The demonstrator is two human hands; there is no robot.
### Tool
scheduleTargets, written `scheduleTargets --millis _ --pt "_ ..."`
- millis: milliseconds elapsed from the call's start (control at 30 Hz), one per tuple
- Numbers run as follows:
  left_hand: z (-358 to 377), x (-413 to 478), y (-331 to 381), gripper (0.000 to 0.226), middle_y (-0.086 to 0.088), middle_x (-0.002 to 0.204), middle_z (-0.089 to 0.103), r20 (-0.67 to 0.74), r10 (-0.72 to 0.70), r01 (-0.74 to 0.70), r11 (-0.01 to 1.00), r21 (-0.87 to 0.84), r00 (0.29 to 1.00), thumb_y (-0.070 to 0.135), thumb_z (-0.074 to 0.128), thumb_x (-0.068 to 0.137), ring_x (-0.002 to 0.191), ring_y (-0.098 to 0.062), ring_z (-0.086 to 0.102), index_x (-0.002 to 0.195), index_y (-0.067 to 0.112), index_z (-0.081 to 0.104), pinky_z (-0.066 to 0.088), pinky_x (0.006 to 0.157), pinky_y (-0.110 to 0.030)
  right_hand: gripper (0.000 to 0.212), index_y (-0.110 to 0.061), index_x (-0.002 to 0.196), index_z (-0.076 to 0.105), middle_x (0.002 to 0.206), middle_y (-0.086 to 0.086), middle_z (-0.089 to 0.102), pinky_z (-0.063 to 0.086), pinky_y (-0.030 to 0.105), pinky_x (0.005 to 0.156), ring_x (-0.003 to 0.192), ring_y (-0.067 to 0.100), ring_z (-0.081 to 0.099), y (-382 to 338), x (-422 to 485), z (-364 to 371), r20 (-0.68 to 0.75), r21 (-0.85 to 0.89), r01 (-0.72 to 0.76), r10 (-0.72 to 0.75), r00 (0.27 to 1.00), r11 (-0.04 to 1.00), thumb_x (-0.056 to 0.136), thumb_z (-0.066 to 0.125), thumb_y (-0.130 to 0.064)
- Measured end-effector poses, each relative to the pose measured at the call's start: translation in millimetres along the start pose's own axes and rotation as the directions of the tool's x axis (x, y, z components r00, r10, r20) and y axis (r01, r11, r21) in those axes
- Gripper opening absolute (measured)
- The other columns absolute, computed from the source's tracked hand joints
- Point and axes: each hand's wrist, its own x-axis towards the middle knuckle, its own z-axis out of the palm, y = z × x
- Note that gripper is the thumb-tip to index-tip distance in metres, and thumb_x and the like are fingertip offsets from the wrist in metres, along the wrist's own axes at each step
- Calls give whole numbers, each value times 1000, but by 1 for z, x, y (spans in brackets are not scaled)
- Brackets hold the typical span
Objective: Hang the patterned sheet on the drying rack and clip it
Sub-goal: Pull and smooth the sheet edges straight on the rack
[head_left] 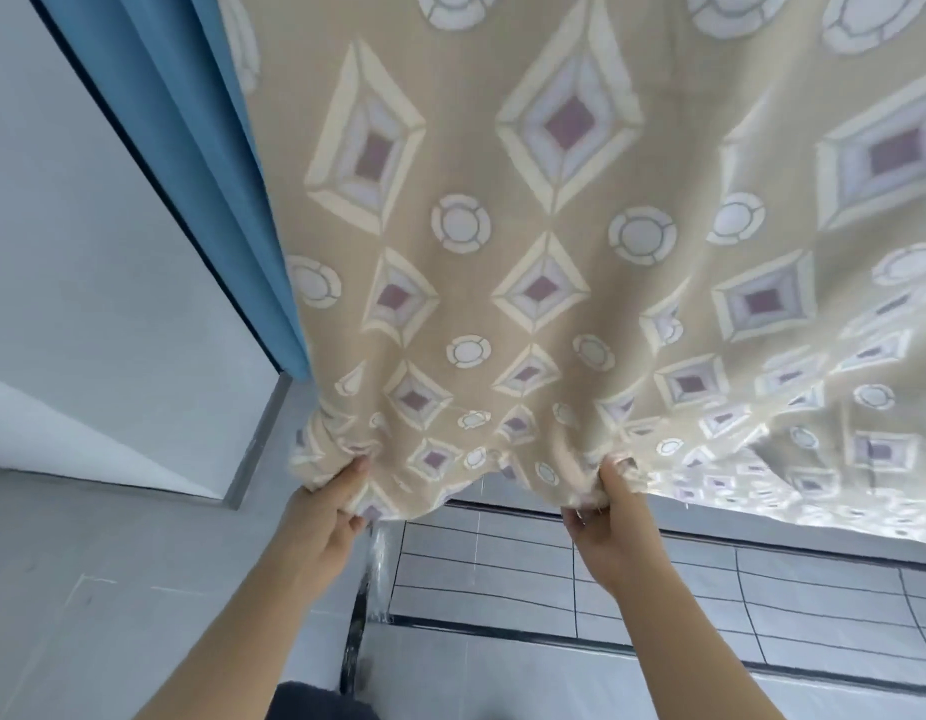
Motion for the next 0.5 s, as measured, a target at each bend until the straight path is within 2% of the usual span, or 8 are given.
scheduleTargets --millis 33,67,100,167,267,300,400,500 --pt "-1 6 -4 36 11 86 74 32 44 -43 998 -40 999 13 77 63 82 -11 70 94 26 65 57 67 -27 7 -20 92 59 70 -5 66 50 21 60 58 8 61 3 12 -1 28 35 2 -3 1000 999 93 54 -25" --pt "-2 11 -7 27 12 88 74 50 88 -84 994 -76 995 11 72 68 83 -10 70 90 27 70 58 64 -24 9 -20 91 61 69 -6 69 51 20 57 55 7 62 7 23 -2 60 68 2 -6 998 998 93 55 -26" --pt "-5 20 -10 24 12 90 74 78 141 -133 986 -101 987 9 65 75 84 -9 70 85 29 74 58 65 -24 10 -20 90 62 69 -7 70 52 19 56 56 6 64 12 34 -2 100 94 10 -20 995 995 92 55 -27" --pt "-10 34 -13 24 9 95 74 133 221 -203 970 -138 966 12 62 77 87 -9 70 84 30 77 58 66 -25 10 -20 90 63 72 -6 70 53 19 58 61 7 66 17 53 2 171 122 37 -58 984 992 89 57 -28" --pt "-16 51 -20 31 9 93 74 181 328 -310 943 -122 927 16 51 78 85 -7 70 85 30 77 57 64 -23 13 -18 86 63 68 -5 68 53 20 58 62 8 65 21 77 9 257 171 104 -147 955 980 78 63 -29" --pt "-18 57 -23 30 8 92 74 188 366 -349 930 -119 912 16 51 76 85 -7 70 85 29 77 56 64 -23 11 -18 82 62 63 -6 65 52 20 58 58 8 63 22 84 12 271 187 126 -174 947 974 80 62 -28" --pt "-26 68 -27 24 5 101 73 241 465 -450 885 -116 852 25 63 72 94 -9 69 91 28 76 57 72 -25 16 -18 78 58 55 -7 60 49 20 57 52 7 58 22 101 17 313 198 200 -255 915 960 90 57 -29" --pt "-34 80 -34 50 4 108 71 287 540 -543 836 -75 791 41 83 50 100 -11 67 98 28 74 56 77 -27 17 -19 79 59 58 -8 64 48 18 52 50 6 59 20 118 16 357 185 279 -329 874 942 92 54 -29"
